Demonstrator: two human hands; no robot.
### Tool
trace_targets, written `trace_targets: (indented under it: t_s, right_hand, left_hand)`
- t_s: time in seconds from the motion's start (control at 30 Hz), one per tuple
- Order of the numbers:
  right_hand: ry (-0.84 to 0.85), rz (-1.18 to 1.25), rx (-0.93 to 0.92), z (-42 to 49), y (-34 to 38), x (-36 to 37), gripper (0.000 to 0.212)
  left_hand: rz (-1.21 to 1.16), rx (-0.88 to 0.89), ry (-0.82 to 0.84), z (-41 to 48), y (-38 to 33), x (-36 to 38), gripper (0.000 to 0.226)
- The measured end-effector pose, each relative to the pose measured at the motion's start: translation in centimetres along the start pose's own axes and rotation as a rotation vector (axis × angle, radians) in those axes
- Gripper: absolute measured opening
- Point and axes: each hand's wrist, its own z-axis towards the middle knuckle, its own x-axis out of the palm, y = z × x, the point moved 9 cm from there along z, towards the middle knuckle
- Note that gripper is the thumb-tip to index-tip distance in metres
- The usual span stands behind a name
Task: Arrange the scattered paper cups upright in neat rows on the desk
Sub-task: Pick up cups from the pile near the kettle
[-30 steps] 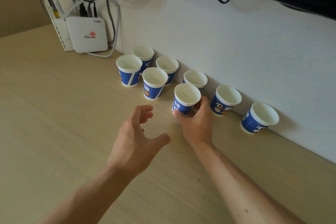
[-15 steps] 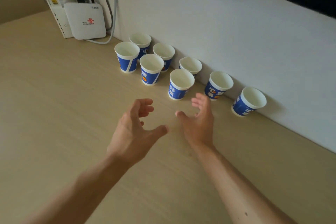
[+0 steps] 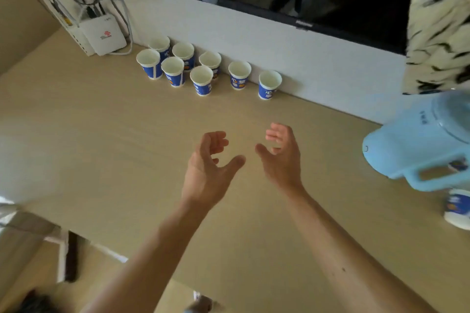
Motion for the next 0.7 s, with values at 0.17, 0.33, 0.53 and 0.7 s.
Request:
trace_targets:
  t_s: [0.17,0.33,0.53,0.7]
  right_hand:
    - [0.007,0.106,0.037,-5.0,-0.4,-11.1,0.042]
    - [-0.027,0.122,0.081,-9.1,-4.4,-23.4,0.035]
    - [-0.15,0.076,0.224,-12.6,-12.1,-35.9,0.032]
    - [-0.302,-0.038,0.315,-13.5,-18.3,-43.8,0.036]
  left_hand:
    - [-0.006,0.019,0.058,-8.2,-4.8,7.0,0.049]
    - [-0.022,0.022,0.153,-15.4,-7.3,16.1,0.044]
    - [-0.063,-0.01,0.243,-21.5,-9.2,25.5,0.039]
    - [-0.082,-0.04,0.311,-24.8,-9.6,31.1,0.035]
